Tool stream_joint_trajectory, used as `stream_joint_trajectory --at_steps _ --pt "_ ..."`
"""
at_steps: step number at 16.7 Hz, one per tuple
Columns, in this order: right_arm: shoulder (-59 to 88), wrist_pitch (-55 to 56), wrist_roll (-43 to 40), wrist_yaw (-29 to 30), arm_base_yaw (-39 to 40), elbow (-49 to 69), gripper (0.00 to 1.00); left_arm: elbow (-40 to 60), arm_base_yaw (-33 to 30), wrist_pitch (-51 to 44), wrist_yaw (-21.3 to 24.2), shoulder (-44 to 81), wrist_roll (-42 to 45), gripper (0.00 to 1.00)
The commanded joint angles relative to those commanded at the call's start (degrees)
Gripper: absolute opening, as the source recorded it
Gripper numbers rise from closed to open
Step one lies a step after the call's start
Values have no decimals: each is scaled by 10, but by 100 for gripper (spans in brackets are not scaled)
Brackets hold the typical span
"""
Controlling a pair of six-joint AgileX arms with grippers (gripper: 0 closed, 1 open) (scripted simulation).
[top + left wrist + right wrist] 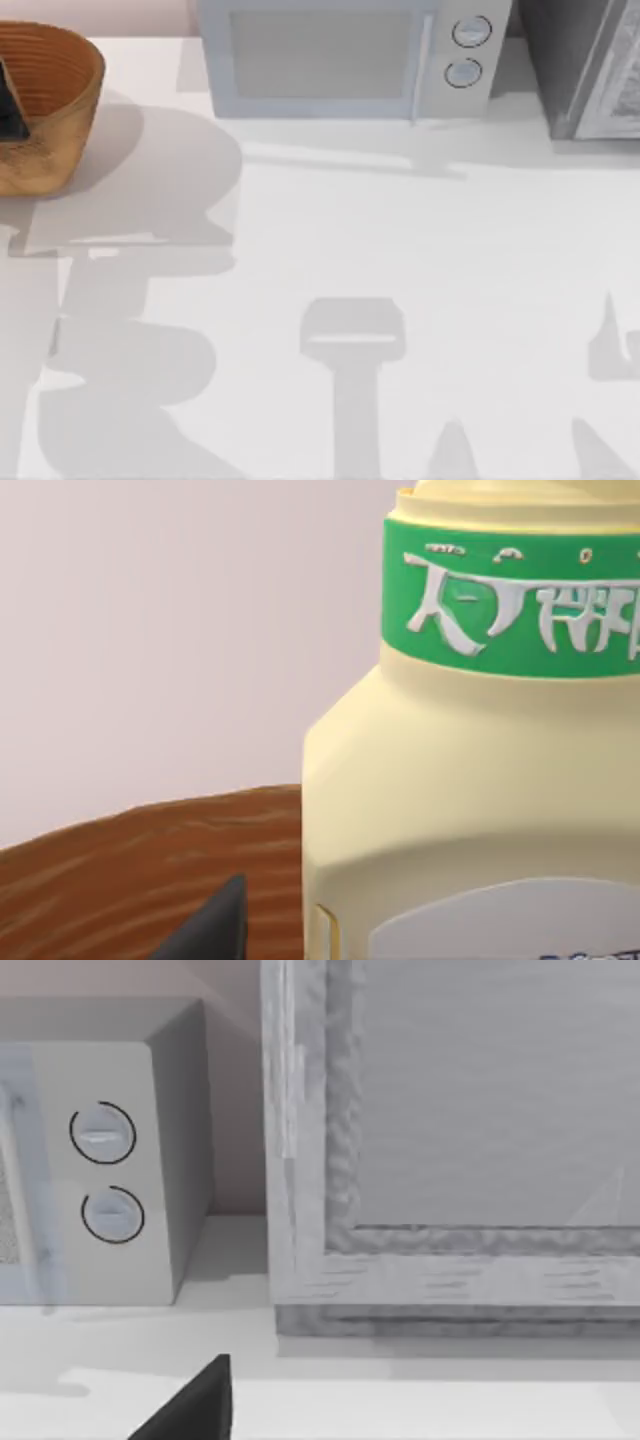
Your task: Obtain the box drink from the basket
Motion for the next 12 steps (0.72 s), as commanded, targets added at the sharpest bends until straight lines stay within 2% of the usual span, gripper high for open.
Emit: stream_joint_trajectory --at_steps 6,12 --pt "0 0 0 0 0 0 100 4 -3 -3 -3 -5 1 100" --pt "0 0 0 0 0 0 100 84 -14 -38 -13 46 0 100"
